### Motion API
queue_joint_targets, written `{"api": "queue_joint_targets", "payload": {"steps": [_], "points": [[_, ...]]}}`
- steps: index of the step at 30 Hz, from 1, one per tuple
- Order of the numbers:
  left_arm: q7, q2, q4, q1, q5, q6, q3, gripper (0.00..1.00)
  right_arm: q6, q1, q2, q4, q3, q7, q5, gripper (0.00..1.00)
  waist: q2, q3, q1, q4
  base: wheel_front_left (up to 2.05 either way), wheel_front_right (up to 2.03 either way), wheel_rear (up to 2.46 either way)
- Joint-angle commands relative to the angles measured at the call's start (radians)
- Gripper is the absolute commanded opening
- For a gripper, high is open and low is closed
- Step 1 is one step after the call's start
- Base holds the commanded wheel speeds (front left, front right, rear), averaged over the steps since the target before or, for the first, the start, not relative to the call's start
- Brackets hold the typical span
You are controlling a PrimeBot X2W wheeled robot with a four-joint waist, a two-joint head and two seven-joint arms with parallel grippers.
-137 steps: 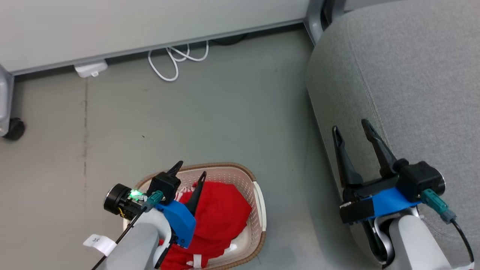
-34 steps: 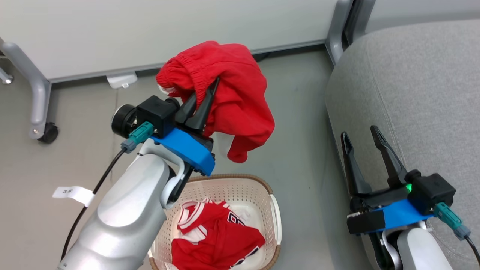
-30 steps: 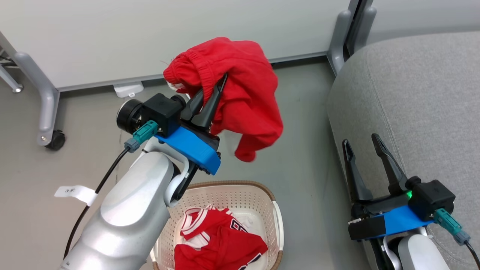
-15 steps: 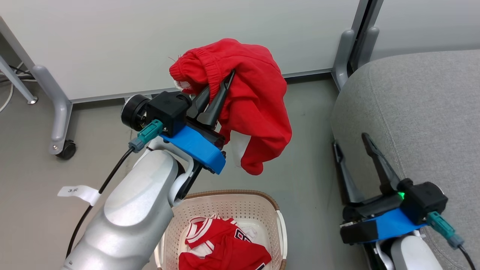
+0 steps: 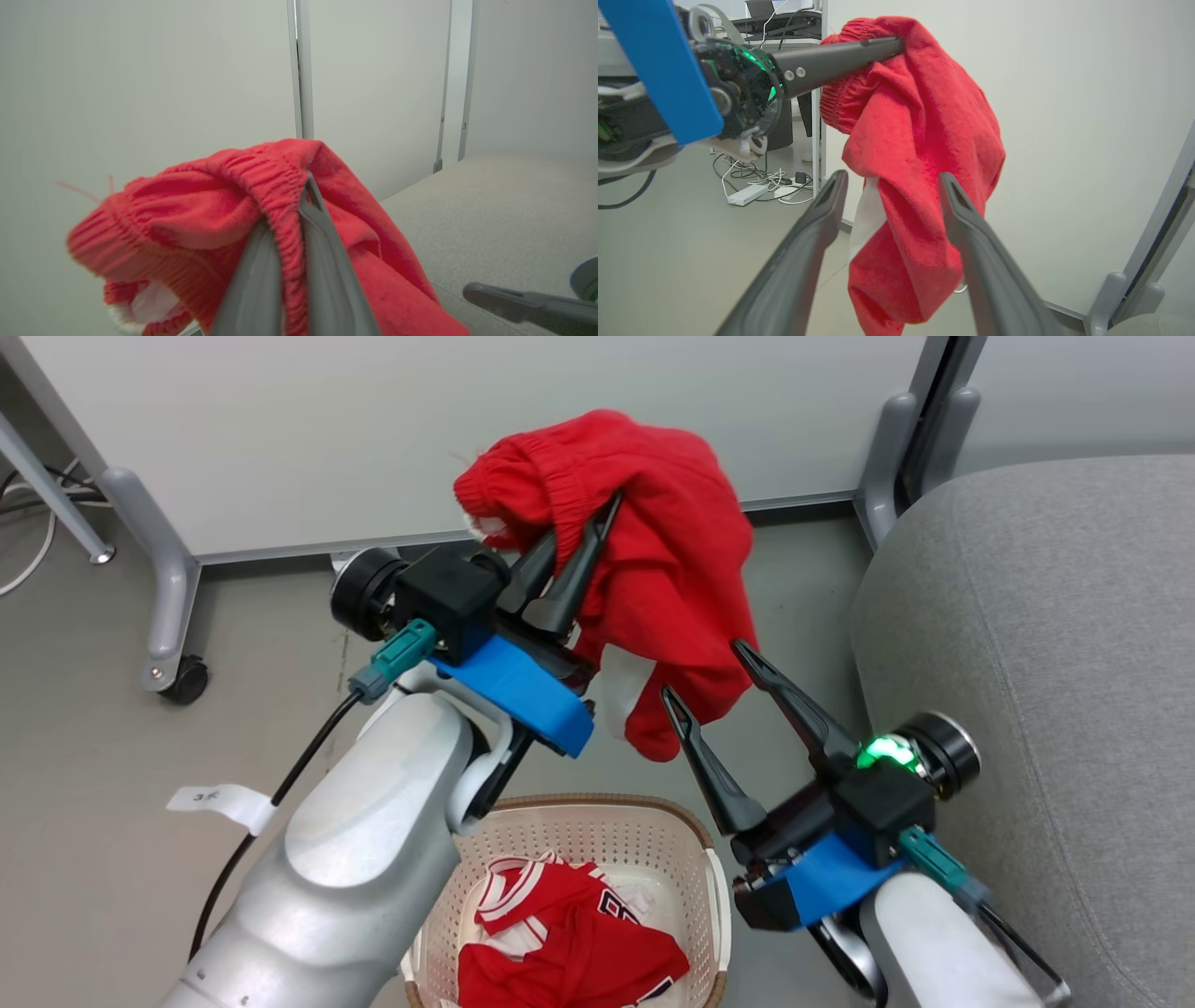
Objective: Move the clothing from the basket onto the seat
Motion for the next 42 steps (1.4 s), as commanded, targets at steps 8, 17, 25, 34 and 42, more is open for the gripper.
{"api": "queue_joint_targets", "payload": {"steps": [8,17,25,34,42], "points": [[-0.005,-0.031,-0.016,-0.040,0.010,-0.002,-0.018,0.00,0.000,-0.137,-0.006,0.120,0.018,-0.003,-0.096,1.00,-0.0001,0.025,0.0000,0.019,0.00,0.00,0.00],[-0.005,-0.040,-0.017,-0.052,-0.002,-0.002,-0.044,0.00,0.000,-0.242,0.006,0.214,0.004,-0.003,-0.134,0.00,-0.0001,0.043,0.0000,0.022,0.00,0.00,0.00],[-0.005,-0.042,-0.014,-0.059,-0.006,-0.002,-0.048,0.00,0.000,-0.265,0.006,0.233,0.026,-0.003,-0.099,0.00,-0.0001,0.047,0.0000,0.024,0.00,0.00,0.00],[-0.005,-0.039,-0.010,-0.053,-0.008,-0.002,-0.045,0.00,0.000,-0.253,0.006,0.240,0.040,-0.003,-0.062,0.00,-0.0001,0.038,0.0000,0.018,0.00,0.00,0.00],[-0.004,-0.040,0.025,-0.046,-0.016,-0.002,-0.058,1.00,0.000,-0.244,0.006,0.230,0.049,-0.003,-0.039,0.00,-0.0001,0.033,0.0000,0.017,0.00,0.00,0.00]]}}
